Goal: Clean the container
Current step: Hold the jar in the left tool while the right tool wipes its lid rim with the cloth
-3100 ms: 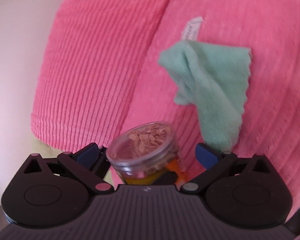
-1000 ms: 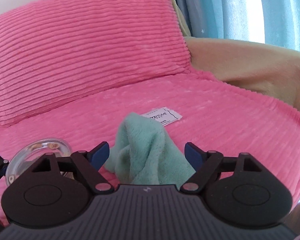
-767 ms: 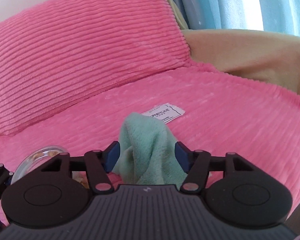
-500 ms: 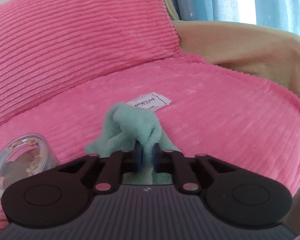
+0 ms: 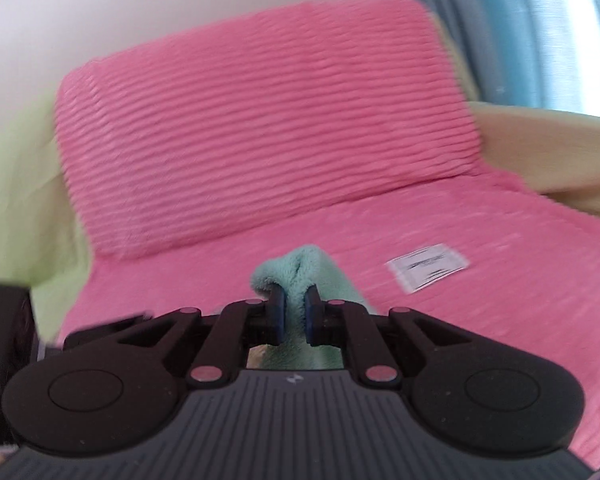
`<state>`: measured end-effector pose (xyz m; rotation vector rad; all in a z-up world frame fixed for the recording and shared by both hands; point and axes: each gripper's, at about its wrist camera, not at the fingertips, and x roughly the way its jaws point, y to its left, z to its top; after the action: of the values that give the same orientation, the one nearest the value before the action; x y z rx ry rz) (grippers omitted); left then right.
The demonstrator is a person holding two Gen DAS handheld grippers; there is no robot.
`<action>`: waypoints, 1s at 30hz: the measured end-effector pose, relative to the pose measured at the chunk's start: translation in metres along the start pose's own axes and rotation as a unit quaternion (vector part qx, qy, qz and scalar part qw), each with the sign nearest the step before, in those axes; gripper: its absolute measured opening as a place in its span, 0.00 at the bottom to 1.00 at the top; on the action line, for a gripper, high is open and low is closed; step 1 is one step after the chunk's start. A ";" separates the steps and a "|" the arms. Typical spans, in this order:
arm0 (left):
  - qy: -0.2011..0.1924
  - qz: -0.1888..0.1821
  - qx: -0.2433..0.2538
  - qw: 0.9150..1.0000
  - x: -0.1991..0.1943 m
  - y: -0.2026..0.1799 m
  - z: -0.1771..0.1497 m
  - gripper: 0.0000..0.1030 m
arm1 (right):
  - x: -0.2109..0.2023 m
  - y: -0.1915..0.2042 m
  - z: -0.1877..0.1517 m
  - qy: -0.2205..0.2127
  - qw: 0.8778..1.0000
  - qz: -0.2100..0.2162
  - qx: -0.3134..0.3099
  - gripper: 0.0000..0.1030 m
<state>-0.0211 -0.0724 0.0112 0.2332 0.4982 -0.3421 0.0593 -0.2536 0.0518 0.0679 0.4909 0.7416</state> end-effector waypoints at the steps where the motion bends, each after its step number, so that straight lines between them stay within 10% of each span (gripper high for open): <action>1: 0.001 -0.004 -0.001 1.000 0.000 0.000 0.000 0.83 | 0.002 0.002 -0.001 0.009 1.000 0.005 -0.006 0.08; 13: 0.000 -0.007 0.001 1.000 0.000 0.000 -0.003 0.82 | 0.018 0.014 -0.001 0.077 0.981 0.161 0.078 0.07; 24: -0.003 -0.007 0.006 1.000 0.000 -0.003 -0.004 0.82 | 0.029 0.005 0.007 0.011 0.998 0.008 0.062 0.06; 30: -0.001 -0.009 0.007 1.000 -0.001 -0.003 -0.004 0.82 | 0.004 0.002 0.004 0.030 0.999 -0.003 0.029 0.06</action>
<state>-0.0248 -0.0735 0.0074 0.2418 0.4961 -0.3640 0.0619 -0.2490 0.0544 0.0984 0.5707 0.7250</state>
